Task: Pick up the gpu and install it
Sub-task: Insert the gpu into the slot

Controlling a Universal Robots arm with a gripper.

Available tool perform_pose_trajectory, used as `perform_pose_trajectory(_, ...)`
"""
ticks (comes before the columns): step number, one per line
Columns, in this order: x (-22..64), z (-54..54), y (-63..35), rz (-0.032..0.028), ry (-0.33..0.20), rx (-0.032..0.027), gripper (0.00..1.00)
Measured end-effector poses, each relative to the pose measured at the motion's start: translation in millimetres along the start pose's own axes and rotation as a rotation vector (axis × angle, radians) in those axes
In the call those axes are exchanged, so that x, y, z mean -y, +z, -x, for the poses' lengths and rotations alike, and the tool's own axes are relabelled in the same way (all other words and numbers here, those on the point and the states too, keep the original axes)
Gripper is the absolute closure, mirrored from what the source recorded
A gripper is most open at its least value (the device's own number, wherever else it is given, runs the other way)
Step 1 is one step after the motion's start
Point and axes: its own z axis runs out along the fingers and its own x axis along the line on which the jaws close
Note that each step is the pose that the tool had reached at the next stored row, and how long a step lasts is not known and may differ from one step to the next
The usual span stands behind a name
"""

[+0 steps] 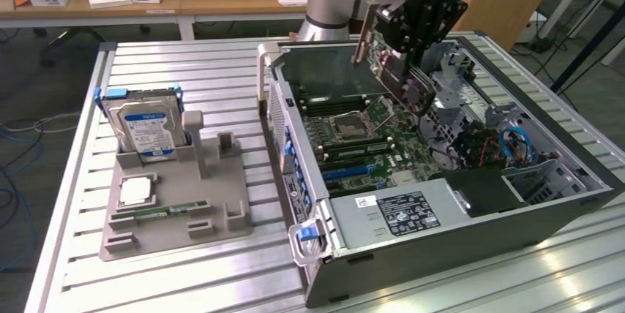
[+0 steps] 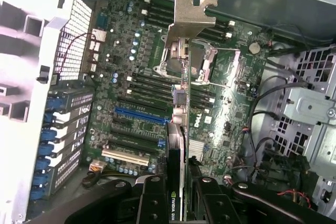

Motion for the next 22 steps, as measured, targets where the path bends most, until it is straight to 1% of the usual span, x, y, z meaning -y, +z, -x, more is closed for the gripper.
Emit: perform_pose_trajectory(22,0.0,0.0,0.2,0.0023,-0.153,0.0065,0.74)
